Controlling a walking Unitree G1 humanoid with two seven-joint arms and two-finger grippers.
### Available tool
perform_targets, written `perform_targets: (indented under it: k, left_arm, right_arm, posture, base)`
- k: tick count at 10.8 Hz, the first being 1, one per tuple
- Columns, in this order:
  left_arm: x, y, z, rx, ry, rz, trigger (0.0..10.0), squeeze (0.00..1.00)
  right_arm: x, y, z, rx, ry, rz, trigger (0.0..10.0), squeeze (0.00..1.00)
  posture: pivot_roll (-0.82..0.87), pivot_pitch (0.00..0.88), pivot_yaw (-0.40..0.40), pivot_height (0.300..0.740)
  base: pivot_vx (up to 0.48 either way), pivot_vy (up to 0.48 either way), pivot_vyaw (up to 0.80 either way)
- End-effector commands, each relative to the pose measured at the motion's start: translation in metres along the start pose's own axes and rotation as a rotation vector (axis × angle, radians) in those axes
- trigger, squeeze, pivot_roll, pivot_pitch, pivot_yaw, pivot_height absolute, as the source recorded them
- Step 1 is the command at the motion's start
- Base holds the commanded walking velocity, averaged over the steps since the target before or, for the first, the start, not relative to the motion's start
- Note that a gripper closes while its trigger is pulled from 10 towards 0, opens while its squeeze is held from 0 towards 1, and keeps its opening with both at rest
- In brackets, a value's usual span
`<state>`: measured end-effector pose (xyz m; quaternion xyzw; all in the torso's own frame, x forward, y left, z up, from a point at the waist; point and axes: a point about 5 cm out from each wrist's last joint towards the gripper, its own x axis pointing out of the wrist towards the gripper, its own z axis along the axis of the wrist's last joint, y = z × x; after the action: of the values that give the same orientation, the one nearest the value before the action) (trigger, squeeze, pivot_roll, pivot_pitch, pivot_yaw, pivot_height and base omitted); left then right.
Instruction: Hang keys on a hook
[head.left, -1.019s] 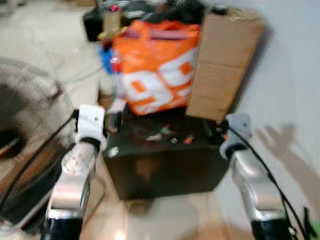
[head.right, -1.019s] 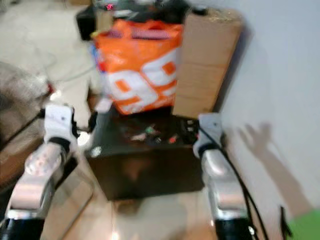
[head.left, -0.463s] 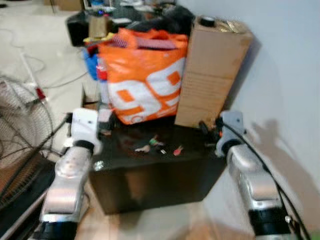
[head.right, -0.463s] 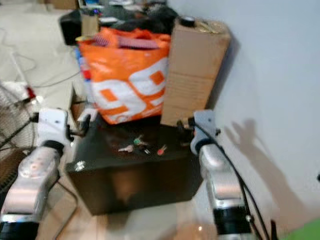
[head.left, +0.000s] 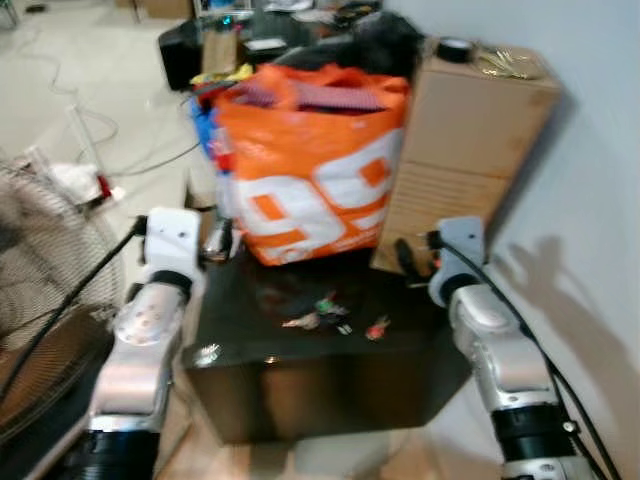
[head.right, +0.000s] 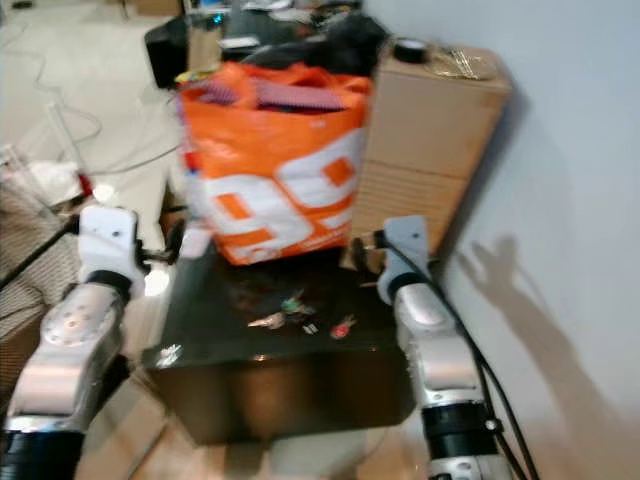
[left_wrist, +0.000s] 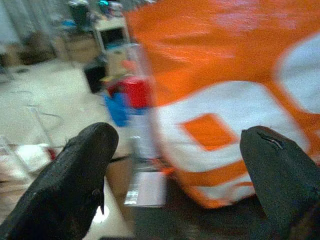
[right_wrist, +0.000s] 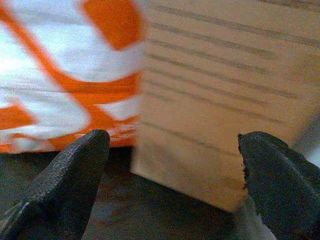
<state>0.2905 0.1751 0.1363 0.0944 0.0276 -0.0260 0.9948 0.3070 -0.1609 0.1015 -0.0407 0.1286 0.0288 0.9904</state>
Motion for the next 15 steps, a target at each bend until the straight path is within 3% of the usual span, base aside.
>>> perform_targets:
  k: [1,7,10,11,12,13,14,15]
  left_arm:
    - [0.002,-0.001,0.004,0.004,-0.015,-0.008,10.0,0.00]
    - [0.001,-0.002,-0.001,0.019,0.000,-0.042,10.0,0.00]
    - [-0.004,-0.010,-0.007,0.044,0.023,-0.118,10.0,0.00]
    - [-0.007,-0.014,-0.011,0.052,0.039,-0.176,10.0,0.00]
    - [-0.015,-0.023,-0.021,0.086,0.099,-0.334,10.0,0.00]
    - [-0.017,-0.026,-0.026,0.103,0.134,-0.388,10.0,0.00]
    - [-0.026,-0.032,-0.040,0.134,0.227,-0.553,10.0,0.00]
    - [-0.027,-0.035,-0.045,0.136,0.263,-0.642,10.0,0.00]
  right_arm:
    - [0.002,-0.002,0.009,-0.005,-0.030,-0.011,10.0,0.00]
    - [-0.004,-0.005,0.002,-0.003,-0.018,-0.006,10.0,0.00]
    - [-0.003,-0.001,-0.008,-0.111,0.080,0.165,10.0,0.00]
    - [-0.003,-0.003,-0.011,-0.133,0.102,0.183,10.0,0.00]
    - [-0.007,-0.004,-0.022,-0.168,0.190,0.255,10.0,0.00]
    - [-0.010,-0.004,-0.026,-0.175,0.222,0.290,10.0,0.00]
    - [-0.017,-0.001,-0.035,-0.207,0.286,0.410,10.0,0.00]
    - [-0.020,0.000,-0.036,-0.215,0.303,0.472,10.0,0.00]
  posture:
    - [-0.05,0.000,-0.027,0.740]
    - [-0.04,0.000,-0.016,0.740]
    - [-0.02,0.000,-0.047,0.740]
    - [-0.01,0.000,-0.051,0.740]
    - [-0.02,0.000,-0.049,0.740]
    - [-0.02,0.000,-0.044,0.740]
    - [-0.02,0.000,-0.039,0.740]
    - [-0.02,0.000,-0.036,0.740]
  base:
    - [0.382,0.000,0.00]
    - [0.380,0.000,0.00]
    - [0.106,0.000,0.00]
    - [0.000,0.000,0.00]
    - [0.000,0.000,0.00]
    - [0.000,0.000,0.00]
    - [0.000,0.000,0.00]
    - [0.000,0.000,0.00]
